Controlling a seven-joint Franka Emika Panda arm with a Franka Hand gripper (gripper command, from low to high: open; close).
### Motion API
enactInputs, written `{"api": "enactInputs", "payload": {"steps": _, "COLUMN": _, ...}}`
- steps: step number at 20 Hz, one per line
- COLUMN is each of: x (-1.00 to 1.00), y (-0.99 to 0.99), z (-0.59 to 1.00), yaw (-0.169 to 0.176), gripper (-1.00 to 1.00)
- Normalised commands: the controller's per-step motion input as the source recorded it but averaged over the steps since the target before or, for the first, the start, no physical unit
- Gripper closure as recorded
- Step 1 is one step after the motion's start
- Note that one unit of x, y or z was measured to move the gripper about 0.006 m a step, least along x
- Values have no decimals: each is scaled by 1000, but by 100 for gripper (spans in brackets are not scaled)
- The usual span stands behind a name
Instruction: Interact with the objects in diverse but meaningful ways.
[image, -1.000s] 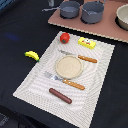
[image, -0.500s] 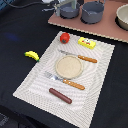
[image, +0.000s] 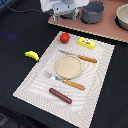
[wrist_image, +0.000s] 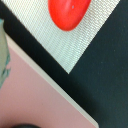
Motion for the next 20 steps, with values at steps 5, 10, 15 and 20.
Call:
{"api": "enactInputs", "payload": {"steps": 5, "x": 101, "y": -1, "z": -324, "yaw": -102, "gripper": -100}}
{"api": "enactInputs", "payload": {"steps": 10, "x": 26, "y": -6, "z": -278, "yaw": -45, "gripper": -100}}
{"api": "enactInputs", "payload": {"steps": 15, "x": 0, "y": -8, "z": -326, "yaw": -31, "gripper": -100}}
{"api": "enactInputs", "payload": {"steps": 20, "x": 6, "y": -3, "z": -316, "yaw": -27, "gripper": -100}}
